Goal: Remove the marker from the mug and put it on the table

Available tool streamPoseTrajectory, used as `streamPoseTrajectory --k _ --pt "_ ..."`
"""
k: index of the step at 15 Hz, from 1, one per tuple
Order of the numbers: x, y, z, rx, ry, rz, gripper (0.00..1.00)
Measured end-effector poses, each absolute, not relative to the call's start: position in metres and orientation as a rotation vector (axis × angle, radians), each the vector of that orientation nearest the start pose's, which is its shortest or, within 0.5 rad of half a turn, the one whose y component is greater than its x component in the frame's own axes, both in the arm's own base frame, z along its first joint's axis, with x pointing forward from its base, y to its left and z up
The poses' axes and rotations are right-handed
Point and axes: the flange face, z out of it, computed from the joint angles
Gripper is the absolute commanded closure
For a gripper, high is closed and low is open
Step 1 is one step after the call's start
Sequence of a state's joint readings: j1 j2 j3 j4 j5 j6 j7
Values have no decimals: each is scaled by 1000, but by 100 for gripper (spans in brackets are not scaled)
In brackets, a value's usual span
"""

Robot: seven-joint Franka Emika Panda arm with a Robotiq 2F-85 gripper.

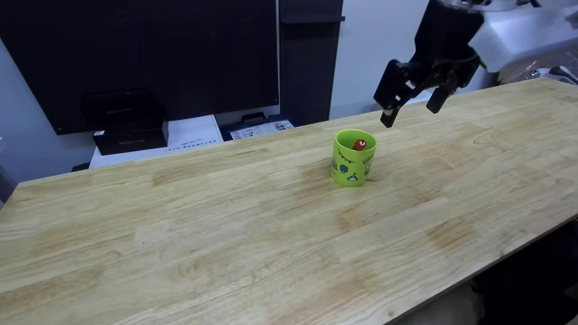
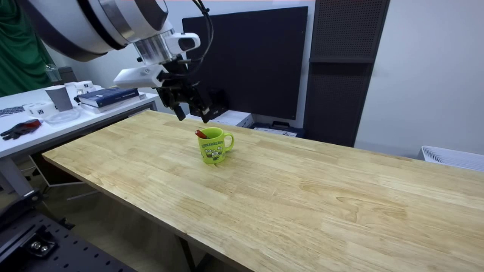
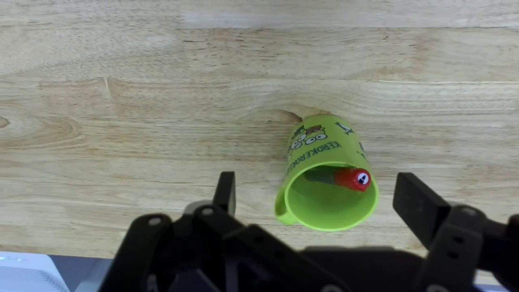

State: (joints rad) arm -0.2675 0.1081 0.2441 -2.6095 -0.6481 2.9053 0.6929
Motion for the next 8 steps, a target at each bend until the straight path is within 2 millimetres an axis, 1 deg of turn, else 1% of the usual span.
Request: streamPoseTrajectory --k 4,8 --pt "456 28 212 -3245 135 -340 0" --pt "468 48 191 -3239 92 -301 0"
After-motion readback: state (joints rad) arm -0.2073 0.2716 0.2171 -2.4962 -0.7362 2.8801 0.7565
